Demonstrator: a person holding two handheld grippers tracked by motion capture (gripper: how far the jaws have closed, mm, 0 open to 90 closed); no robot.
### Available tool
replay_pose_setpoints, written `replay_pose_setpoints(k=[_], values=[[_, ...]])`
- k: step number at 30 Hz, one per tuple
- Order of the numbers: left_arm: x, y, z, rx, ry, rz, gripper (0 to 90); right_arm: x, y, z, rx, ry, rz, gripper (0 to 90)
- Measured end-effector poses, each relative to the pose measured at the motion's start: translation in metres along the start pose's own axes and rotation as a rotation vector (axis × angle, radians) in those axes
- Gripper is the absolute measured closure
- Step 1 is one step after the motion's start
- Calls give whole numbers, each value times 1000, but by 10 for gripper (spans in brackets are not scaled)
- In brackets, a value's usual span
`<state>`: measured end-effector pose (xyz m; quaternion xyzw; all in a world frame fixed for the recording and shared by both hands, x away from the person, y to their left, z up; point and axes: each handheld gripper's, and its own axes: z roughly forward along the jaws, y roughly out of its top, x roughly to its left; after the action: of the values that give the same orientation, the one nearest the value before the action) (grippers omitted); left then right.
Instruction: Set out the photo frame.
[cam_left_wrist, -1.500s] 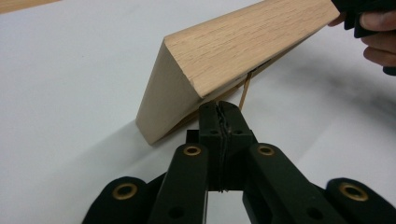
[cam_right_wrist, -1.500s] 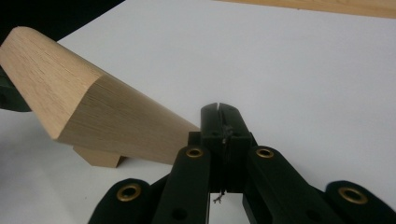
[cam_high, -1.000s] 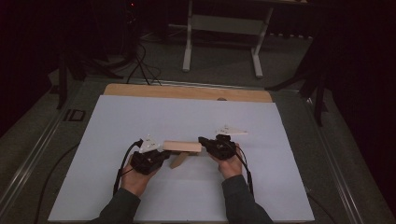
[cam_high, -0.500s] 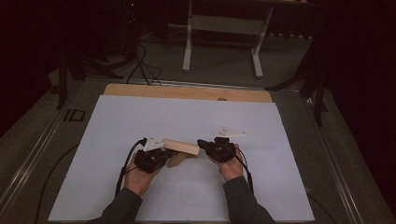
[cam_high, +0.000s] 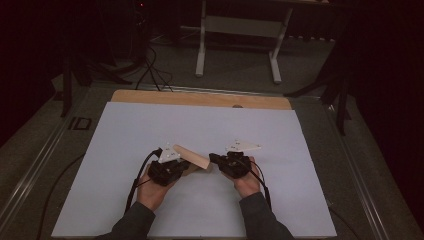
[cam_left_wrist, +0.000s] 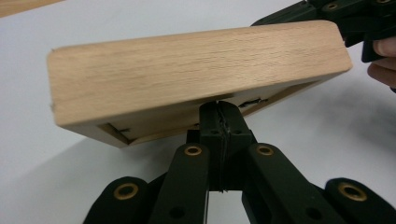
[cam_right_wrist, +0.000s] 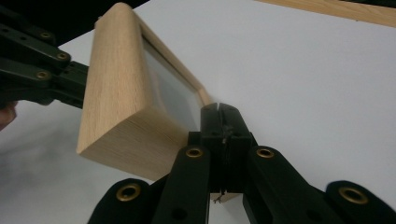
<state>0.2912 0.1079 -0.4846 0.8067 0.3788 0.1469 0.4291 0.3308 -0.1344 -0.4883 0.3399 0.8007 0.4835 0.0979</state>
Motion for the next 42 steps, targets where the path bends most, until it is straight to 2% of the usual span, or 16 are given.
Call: replay_pose_setpoints(k=[20, 35, 42], values=[[1, -1, 6, 16, 7, 0, 895, 10, -3, 0, 15, 23, -36, 894], [-3, -3, 12, 35, -2, 11, 895, 11, -11, 0, 52, 8, -55, 895], [-3, -4, 13, 38, -6, 8, 895, 12, -12, 0, 52, 6, -57, 895]])
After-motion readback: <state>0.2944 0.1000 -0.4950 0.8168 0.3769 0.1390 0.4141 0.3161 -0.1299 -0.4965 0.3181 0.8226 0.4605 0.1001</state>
